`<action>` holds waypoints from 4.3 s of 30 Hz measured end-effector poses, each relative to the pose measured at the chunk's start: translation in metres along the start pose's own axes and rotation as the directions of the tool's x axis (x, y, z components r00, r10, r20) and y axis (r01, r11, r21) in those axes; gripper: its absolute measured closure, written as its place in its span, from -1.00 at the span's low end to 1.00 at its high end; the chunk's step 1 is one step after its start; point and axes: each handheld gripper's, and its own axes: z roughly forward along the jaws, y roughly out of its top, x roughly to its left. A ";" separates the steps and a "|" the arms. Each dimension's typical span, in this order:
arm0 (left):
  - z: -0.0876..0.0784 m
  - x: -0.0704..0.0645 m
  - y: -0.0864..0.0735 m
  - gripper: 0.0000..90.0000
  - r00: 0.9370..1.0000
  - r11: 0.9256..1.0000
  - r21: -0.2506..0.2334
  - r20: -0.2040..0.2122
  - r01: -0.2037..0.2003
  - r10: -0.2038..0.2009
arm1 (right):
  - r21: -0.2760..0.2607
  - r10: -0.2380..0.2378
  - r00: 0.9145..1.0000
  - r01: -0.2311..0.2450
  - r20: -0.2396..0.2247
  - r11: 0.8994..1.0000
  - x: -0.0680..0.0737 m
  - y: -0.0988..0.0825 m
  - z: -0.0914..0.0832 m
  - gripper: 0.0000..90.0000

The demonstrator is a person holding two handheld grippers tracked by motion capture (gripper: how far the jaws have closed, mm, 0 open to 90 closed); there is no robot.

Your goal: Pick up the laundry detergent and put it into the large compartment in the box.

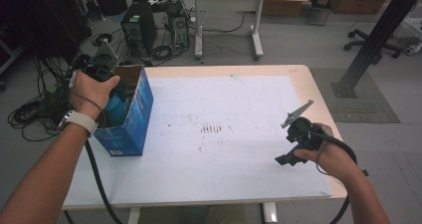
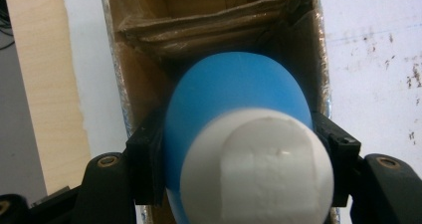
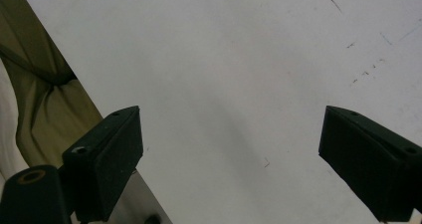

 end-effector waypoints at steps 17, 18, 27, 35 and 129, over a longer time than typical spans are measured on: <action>0.016 0.001 -0.004 -0.17 1.000 1.000 0.001 -0.011 -0.012 0.012 | 0.002 0.009 1.000 -0.009 -0.001 1.000 -0.001 -0.002 0.002 -0.77; 0.017 0.001 -0.005 -0.17 1.000 1.000 0.005 -0.012 -0.015 0.015 | 0.002 0.008 1.000 -0.008 -0.001 1.000 -0.001 -0.003 0.002 -0.77; 0.022 -0.002 -0.006 -0.17 0.999 1.000 0.000 -0.032 -0.025 0.025 | 0.004 0.013 1.000 -0.013 -0.004 1.000 -0.001 -0.003 0.004 -0.77; 0.030 -0.001 -0.008 -0.17 0.999 1.000 0.003 -0.026 -0.022 0.023 | 0.003 0.017 1.000 -0.017 -0.004 1.000 -0.001 -0.004 0.004 -0.77; 0.023 0.010 -0.008 -0.56 0.997 0.999 -0.009 0.065 -0.043 0.043 | 0.014 0.011 1.000 -0.011 -0.010 1.000 0.002 -0.003 0.007 -0.77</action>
